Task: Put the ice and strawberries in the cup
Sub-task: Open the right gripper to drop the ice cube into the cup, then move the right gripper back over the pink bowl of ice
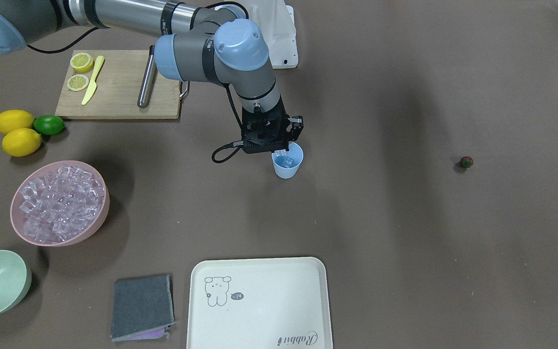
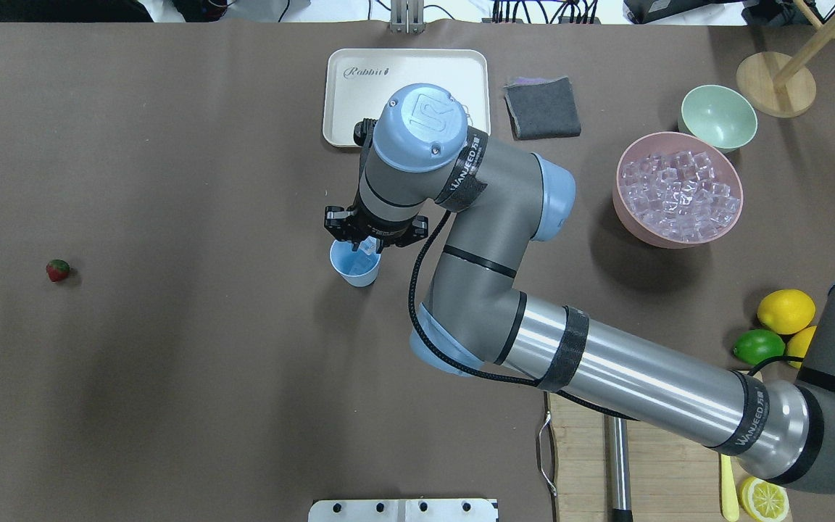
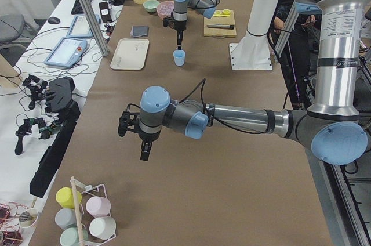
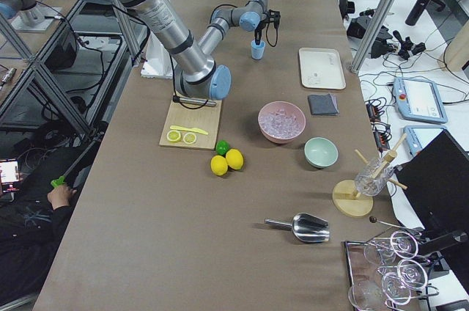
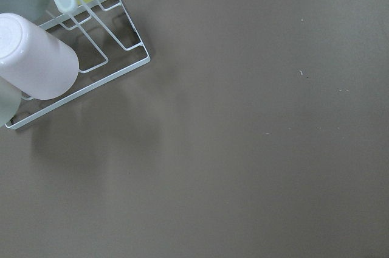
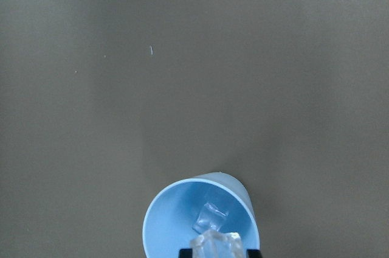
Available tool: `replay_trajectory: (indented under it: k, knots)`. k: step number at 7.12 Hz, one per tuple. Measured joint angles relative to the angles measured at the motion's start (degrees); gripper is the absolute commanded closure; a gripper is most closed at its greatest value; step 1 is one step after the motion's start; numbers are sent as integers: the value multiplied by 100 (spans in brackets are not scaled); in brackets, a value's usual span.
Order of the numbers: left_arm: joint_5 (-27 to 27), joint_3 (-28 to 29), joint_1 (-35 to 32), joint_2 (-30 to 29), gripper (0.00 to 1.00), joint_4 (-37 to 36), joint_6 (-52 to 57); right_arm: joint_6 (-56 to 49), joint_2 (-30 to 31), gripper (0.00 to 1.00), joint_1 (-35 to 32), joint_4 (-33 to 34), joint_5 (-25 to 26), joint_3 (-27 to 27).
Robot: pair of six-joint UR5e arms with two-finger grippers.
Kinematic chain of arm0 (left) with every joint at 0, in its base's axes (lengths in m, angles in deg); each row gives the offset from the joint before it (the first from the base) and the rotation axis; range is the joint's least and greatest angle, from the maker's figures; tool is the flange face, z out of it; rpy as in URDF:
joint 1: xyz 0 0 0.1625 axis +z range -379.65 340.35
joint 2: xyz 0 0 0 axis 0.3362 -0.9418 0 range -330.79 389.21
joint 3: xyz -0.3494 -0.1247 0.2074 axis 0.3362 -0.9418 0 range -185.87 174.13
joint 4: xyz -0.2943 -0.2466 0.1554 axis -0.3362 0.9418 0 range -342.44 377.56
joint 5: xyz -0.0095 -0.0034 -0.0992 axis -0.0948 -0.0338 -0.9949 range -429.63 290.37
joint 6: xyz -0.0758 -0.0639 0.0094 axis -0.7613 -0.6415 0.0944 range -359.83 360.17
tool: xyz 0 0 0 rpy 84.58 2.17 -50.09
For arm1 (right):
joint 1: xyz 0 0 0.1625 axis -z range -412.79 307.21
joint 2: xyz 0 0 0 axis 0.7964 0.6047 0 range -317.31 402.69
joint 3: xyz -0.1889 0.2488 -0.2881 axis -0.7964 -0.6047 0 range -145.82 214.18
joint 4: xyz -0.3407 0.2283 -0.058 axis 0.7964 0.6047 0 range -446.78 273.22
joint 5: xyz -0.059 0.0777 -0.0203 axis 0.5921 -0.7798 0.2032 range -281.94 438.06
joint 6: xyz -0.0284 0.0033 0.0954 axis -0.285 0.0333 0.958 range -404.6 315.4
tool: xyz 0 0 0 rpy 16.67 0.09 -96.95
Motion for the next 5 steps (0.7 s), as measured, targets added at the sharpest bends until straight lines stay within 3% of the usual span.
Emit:
replay_trajectory:
  k: [5]
  knots:
    - [-110, -94, 29, -96, 2, 6, -51, 351, -62, 1, -59, 21, 1, 95]
